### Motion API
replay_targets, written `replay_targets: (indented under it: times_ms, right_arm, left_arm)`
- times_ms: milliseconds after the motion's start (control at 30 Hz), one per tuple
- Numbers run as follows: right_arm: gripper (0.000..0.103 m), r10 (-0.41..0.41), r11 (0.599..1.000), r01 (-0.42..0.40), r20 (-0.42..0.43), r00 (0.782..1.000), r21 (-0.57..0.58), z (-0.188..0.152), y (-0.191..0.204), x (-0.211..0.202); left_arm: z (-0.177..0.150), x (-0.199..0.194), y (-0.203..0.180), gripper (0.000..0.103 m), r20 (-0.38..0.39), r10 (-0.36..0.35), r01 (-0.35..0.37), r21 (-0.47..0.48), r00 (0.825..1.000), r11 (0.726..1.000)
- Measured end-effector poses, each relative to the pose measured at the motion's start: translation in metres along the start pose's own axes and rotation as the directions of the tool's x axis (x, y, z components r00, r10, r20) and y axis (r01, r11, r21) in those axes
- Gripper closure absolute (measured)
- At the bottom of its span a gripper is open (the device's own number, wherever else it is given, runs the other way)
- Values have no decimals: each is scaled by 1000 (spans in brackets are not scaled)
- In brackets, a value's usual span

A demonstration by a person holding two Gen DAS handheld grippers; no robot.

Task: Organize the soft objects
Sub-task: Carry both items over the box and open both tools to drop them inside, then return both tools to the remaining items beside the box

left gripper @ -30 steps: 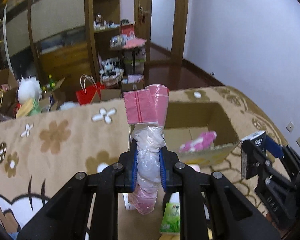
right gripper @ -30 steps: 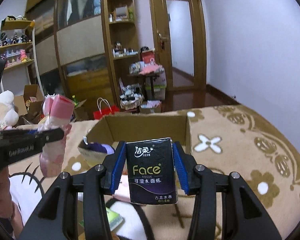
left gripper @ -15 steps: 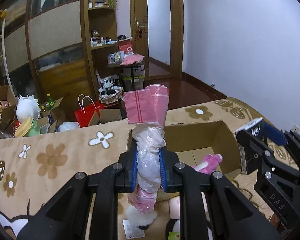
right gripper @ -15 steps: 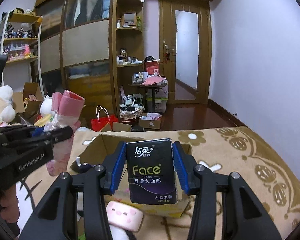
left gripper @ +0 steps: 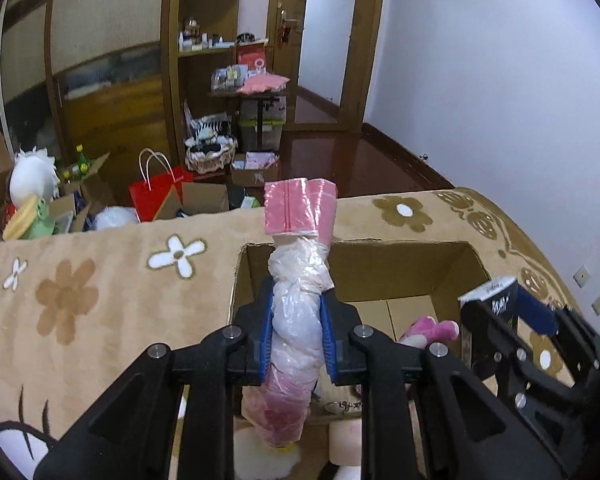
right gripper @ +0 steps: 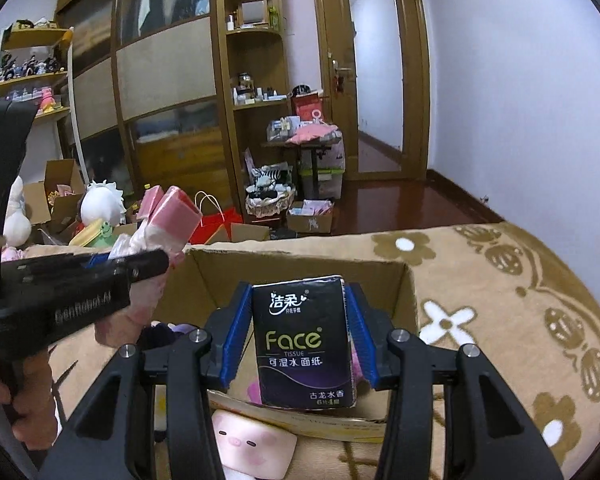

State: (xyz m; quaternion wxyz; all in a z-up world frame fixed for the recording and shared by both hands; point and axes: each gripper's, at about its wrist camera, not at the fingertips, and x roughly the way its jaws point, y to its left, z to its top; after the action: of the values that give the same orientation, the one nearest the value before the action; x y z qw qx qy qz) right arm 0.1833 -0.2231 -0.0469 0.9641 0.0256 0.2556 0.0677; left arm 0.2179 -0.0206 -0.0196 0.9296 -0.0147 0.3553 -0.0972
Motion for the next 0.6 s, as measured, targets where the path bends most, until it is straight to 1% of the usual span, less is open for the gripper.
replay_targets:
  times_ms: [67,133,167,200,233,267,300,367,433,500,567,600]
  right_arm:
    - [53,2,1000,-2,-13,1000,9,-3,-1,5]
    - [53,2,1000,-2,-27,1000,15,-5,-3,10]
    - [53,3,1000,-3,-32,999,17,-5,-4,12]
    - [52,4,1000,-3,-36,999,19,-6,-5,13]
    - [51,3,1000,-2,-39,999,22,-6,-5,14]
    - [45,-4,1000,5,-44,999,22,-6,-6,15]
    - [37,-15,1000,16,-46,999,21,-7,-6,15]
    - [29,-24,999,25,-43,999,20,-8,-5,13]
    - [24,-40,999,41,-50,998,19,-9,-5,13]
    - [10,-44,998,46,-62,997,32,-9,-7,11]
    - [1,-44,997,47,-64,997,56,-9,-8,7]
    - [0,-41,997,45,-63,997,67,-9,-9,4]
  left_arm:
    - [-1,5,1,81,-17,4,-5,-9,1000,1000]
    - [-2,8,2,77,-31,8,-9,-13,999,1000]
    - [-3,9,3,71,-35,10,-10,-13,999,1000]
    - [-3,10,2,58,-39,10,-11,-11,999,1000]
    - [-3,10,2,50,-41,17,-17,-9,999,1000]
    - [-3,8,2,38,-34,33,-34,-9,999,999]
    - [-2,7,1,35,-34,49,-49,-7,998,999]
    - [1,6,4,34,-58,50,-52,-20,997,998]
    - [5,5,9,33,-82,38,-43,-49,996,998]
    - [8,-1,13,22,-83,59,-63,-48,995,997]
    - [9,-9,16,14,-76,86,-89,-33,993,995]
    - [10,-13,18,11,-79,93,-95,-28,993,995]
